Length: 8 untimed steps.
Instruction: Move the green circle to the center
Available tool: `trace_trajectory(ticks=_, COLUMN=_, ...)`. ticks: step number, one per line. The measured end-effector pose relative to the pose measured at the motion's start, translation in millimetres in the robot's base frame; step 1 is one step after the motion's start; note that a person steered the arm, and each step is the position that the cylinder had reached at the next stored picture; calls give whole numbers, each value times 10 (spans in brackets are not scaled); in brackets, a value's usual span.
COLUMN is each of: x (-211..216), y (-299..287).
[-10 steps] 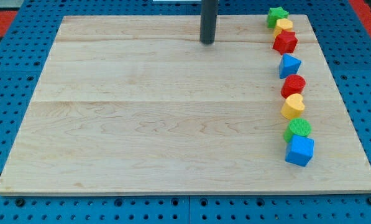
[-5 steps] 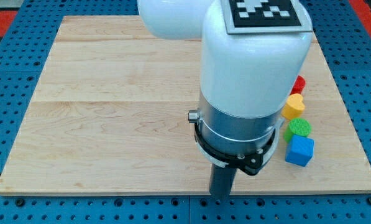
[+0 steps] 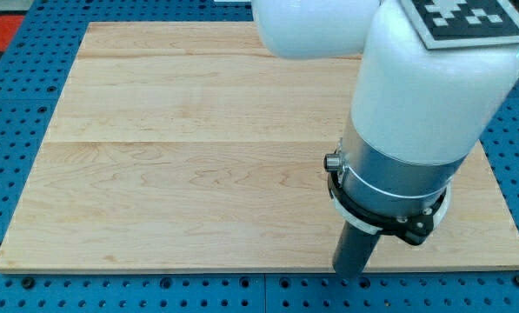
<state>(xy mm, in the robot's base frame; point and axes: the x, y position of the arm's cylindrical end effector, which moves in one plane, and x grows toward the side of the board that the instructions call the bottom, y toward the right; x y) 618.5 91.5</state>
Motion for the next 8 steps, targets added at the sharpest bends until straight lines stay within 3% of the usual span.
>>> trace_trajectory(ticks=4, x=0, y=331)
trace_trajectory(ticks=5, x=-6, y=706)
trace_trajectory(ticks=7, x=-671, y=1622)
trace_trajectory(ticks=8, x=-887, y=1280)
